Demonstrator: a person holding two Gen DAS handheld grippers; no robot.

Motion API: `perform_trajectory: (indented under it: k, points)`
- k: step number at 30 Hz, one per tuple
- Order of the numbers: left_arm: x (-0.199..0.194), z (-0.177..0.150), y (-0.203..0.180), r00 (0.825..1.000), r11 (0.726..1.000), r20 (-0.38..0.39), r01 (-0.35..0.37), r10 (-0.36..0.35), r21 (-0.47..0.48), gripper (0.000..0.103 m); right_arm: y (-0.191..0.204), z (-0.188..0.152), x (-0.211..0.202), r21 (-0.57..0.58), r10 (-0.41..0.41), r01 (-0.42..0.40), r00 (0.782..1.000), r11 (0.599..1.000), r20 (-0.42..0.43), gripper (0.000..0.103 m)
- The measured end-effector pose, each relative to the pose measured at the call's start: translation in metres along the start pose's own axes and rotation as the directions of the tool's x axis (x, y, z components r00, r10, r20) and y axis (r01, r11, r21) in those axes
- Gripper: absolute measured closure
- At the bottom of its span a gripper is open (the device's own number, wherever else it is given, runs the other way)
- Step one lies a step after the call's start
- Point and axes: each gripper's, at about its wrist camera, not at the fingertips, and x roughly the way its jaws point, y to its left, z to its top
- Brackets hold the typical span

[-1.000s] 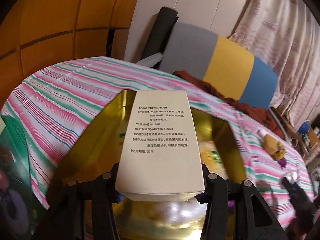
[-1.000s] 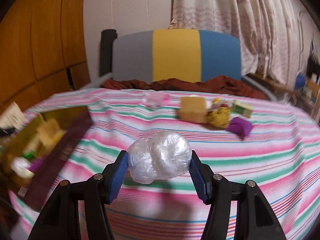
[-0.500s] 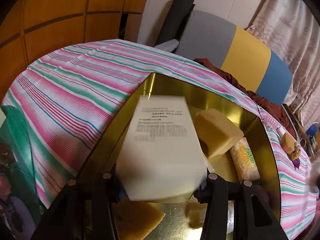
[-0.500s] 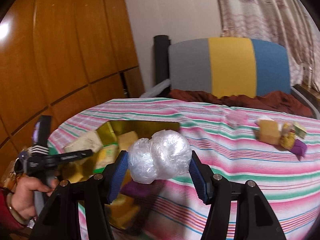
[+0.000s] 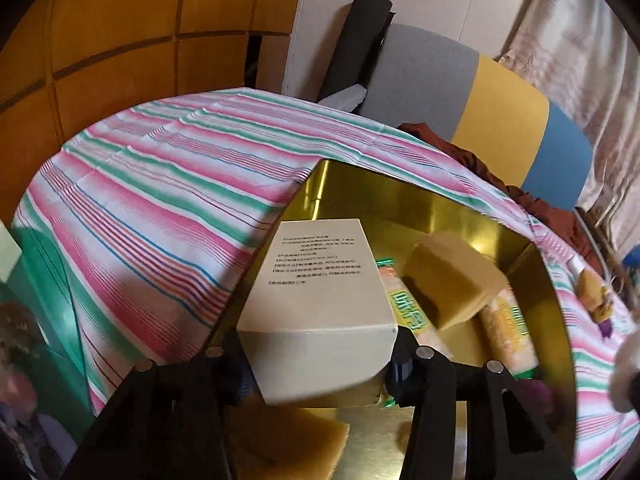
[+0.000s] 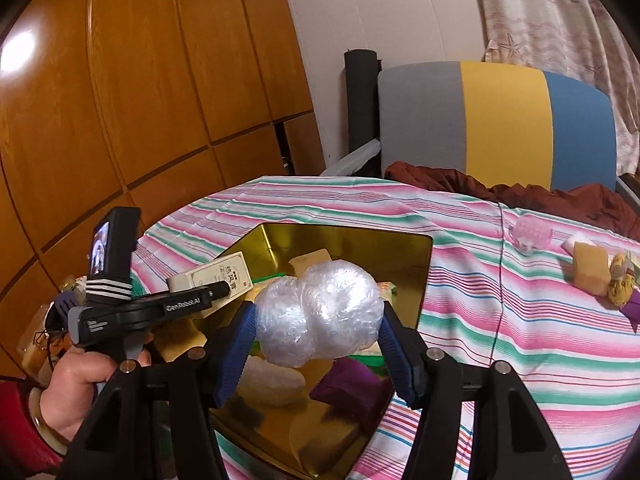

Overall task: Organize objects
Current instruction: 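Carry the white box and plastic bundle to the gold tray and release both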

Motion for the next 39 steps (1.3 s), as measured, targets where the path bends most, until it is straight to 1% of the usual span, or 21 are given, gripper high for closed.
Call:
perform_trajectory:
  k: [5,6,8,9,11,12,13,14,16,18,19,20,21,23,25,27,31,32,34,36,39]
  points:
    - [0.007,-0.001,-0.012,1.0,0.995,-0.011,-0.028,0.029,0.092,0.053,-0.001,0.0,0.001,0.011,0.0,0.0,1.0,1.0,-0.005,0.042]
    - [0.012,-0.001,-0.016,0.999,0.993,-0.036,-0.013,0.017,0.12,0.052,-0.001,0.0,0.002,0.014,0.0,0.0,1.0,1.0,-0.009,0.042]
    - [0.024,0.0,-0.023,0.992,0.987,-0.122,0.031,-0.012,0.155,0.046,-0.001,0.0,0.004,0.017,-0.004,0.004,1.0,1.0,-0.015,0.042]
    - [0.025,0.0,-0.025,0.99,0.987,-0.14,0.055,-0.034,0.148,0.036,-0.001,0.0,0.004,0.018,-0.006,0.007,1.0,1.0,-0.017,0.042]
    - [0.017,0.002,-0.022,0.99,0.992,-0.119,0.085,-0.074,0.095,0.026,-0.001,0.002,0.006,0.017,-0.003,0.004,1.0,1.0,-0.022,0.042]
    - [0.013,0.004,-0.019,0.991,0.995,-0.112,0.076,-0.068,0.07,0.01,-0.001,0.002,0.007,0.015,-0.003,0.003,1.0,1.0,-0.025,0.042]
    - [0.008,0.007,-0.016,0.994,0.997,-0.094,0.061,-0.057,0.04,0.003,0.0,0.003,0.008,0.011,-0.003,0.003,1.0,1.0,-0.03,0.042]
    - [-0.001,0.012,-0.01,0.998,0.999,-0.05,0.049,-0.049,-0.002,0.003,0.001,0.003,0.009,0.008,-0.002,0.002,0.999,1.0,-0.034,0.042]
    - [-0.012,0.02,-0.002,1.0,0.999,-0.004,0.025,-0.025,-0.04,0.003,0.003,0.003,0.015,0.003,0.0,0.0,0.999,1.0,-0.054,0.042]
    - [-0.025,0.029,0.009,0.998,0.996,0.046,-0.028,0.031,-0.081,0.003,0.004,0.003,0.02,0.006,0.002,-0.001,0.997,1.0,-0.072,0.042]
    - [-0.028,0.032,0.013,0.997,0.994,0.058,-0.039,0.045,-0.1,0.003,0.004,0.004,0.026,0.013,0.008,-0.007,0.996,1.0,-0.091,0.042]
    - [-0.033,0.034,0.019,0.996,0.99,0.072,-0.044,0.053,-0.132,0.003,0.005,0.004,0.031,0.02,0.013,-0.011,0.994,1.0,-0.106,0.042]
    - [-0.038,0.036,0.026,0.995,0.983,0.085,-0.032,0.048,-0.178,0.003,0.005,0.005,0.036,0.027,0.016,-0.013,0.993,1.0,-0.118,0.042]
    - [-0.043,0.039,0.033,0.995,0.972,0.09,-0.021,0.043,-0.232,0.003,0.006,0.005,0.045,0.044,0.02,-0.014,0.99,0.999,-0.137,0.042]
    - [-0.047,0.04,0.037,0.995,0.965,0.088,-0.019,0.043,-0.261,0.002,0.006,0.006,0.055,0.064,0.03,-0.02,0.987,0.998,-0.16,0.04]
    - [-0.051,0.041,0.039,0.994,0.962,0.101,-0.005,0.034,-0.274,0.001,0.005,0.006,0.064,0.087,0.031,-0.015,0.982,0.996,-0.185,0.038]
    - [-0.061,0.042,0.028,0.993,0.966,0.113,0.006,0.024,-0.257,0.0,0.001,0.003,0.074,0.116,0.017,0.009,0.975,0.993,-0.221,0.036]
    - [-0.063,0.041,0.026,0.993,0.968,0.116,0.011,0.019,-0.252,0.0,0.0,0.002,0.073,0.117,0.01,0.016,0.976,0.993,-0.219,0.035]
    - [-0.065,0.04,0.02,0.993,0.97,0.116,0.016,0.013,-0.241,0.0,-0.003,0.001,0.07,0.12,-0.001,0.027,0.978,0.992,-0.208,0.026]
    - [-0.065,0.039,0.016,0.993,0.972,0.115,0.021,0.006,-0.236,0.0,-0.006,0.0,0.067,0.132,-0.008,0.035,0.98,0.991,-0.201,0.021]
    - [-0.065,0.035,0.009,0.995,0.973,0.104,0.033,-0.01,-0.226,0.0,-0.012,0.001,0.06,0.176,0.027,0.005,0.983,0.984,-0.182,0.021]
